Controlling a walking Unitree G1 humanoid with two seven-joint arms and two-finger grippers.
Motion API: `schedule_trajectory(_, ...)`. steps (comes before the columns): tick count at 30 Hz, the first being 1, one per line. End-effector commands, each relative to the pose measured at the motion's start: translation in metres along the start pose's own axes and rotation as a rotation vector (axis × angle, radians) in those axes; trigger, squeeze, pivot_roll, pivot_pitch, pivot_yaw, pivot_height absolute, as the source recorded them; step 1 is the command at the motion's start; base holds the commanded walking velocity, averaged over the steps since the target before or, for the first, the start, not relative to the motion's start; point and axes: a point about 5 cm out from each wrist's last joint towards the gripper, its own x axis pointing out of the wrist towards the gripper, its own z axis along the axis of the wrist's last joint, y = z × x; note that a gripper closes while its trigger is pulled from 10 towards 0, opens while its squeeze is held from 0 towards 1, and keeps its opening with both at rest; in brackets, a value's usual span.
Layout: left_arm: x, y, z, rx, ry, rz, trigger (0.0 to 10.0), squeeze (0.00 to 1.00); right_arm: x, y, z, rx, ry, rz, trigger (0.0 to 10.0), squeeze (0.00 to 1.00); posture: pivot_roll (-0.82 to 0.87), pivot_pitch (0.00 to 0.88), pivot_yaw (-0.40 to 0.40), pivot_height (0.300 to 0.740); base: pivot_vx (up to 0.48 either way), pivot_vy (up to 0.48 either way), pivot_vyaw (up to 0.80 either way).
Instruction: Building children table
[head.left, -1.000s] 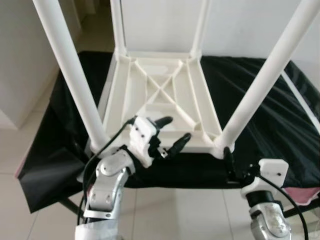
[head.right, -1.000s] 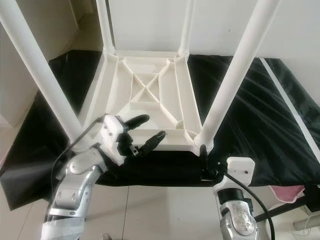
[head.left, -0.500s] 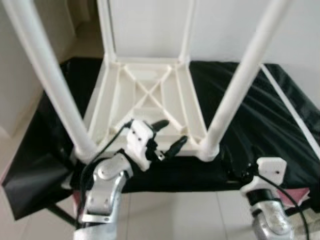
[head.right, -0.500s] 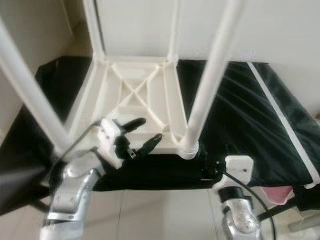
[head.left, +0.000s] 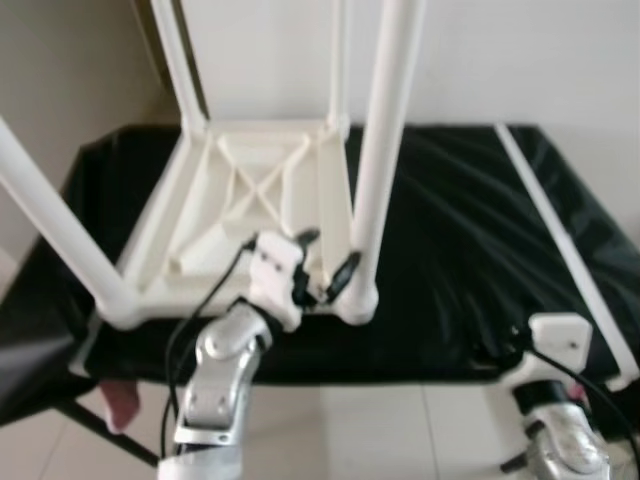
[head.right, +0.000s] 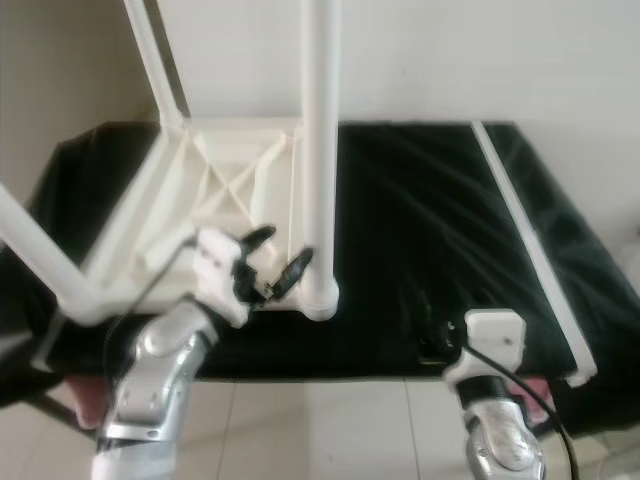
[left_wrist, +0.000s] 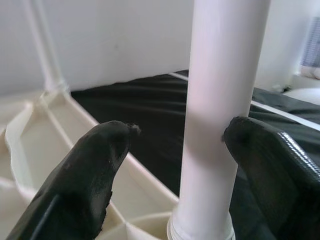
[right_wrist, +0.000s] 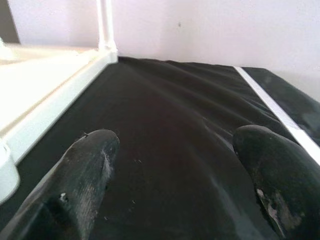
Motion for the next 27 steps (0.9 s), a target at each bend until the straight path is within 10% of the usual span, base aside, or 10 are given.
schedule_trajectory(1, 0.001, -0.004, -0.009, -0.054, 0.038, 0.061, 10.0, 0.0, 0.0, 0.002, -0.001, 0.008, 0.005, 0.025, 10.0, 0.0, -0.05, 0.056, -0.014, 0.74, 0.0, 0.0, 0.0)
schedule_trajectory(27, -0.027, 0.017, -0.015, -0.08, 0.092, 0.089, 10.0, 0.0, 0.013, 0.021, 0.002, 0.038, -0.007, 0.225, 10.0, 0.0, -0.05, 0.081, -0.014, 0.74, 0.0, 0.0, 0.0)
